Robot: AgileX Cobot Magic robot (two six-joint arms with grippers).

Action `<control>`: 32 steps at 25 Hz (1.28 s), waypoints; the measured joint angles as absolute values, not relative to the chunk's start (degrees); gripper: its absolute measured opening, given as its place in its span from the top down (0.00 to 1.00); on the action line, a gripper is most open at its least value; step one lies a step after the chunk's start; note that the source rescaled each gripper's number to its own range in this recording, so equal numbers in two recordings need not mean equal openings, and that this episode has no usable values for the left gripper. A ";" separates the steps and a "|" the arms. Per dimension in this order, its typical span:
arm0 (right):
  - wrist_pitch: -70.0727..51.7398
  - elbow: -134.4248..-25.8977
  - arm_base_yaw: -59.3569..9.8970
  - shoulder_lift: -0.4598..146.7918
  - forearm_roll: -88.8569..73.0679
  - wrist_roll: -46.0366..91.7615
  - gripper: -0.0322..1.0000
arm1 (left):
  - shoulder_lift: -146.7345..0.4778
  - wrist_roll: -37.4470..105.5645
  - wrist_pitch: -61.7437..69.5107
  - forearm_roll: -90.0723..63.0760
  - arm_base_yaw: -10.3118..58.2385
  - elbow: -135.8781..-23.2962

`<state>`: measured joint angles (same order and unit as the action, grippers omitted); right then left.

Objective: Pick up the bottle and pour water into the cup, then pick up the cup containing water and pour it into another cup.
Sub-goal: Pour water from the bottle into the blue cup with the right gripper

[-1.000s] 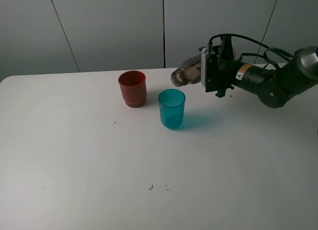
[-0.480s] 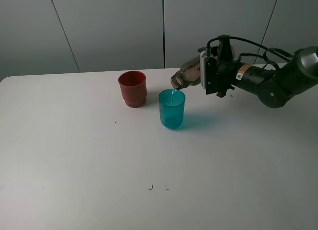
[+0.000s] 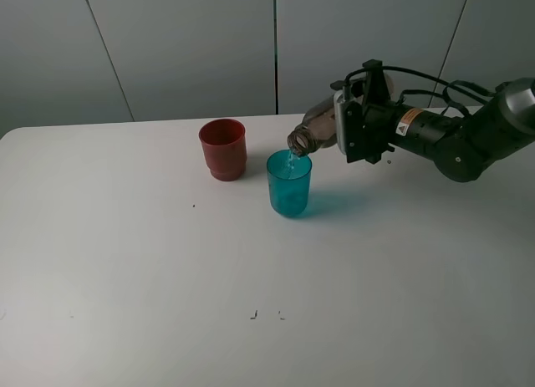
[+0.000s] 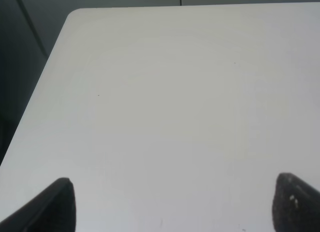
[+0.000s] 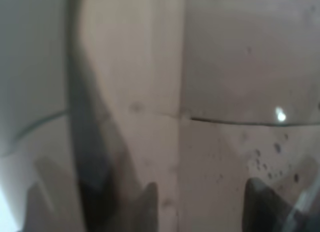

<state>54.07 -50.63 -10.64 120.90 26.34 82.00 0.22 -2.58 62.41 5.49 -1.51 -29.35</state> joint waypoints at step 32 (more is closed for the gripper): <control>54.07 -50.63 -10.64 120.90 26.34 85.91 0.94 | 0.22 -2.45 62.41 5.49 -1.51 -29.35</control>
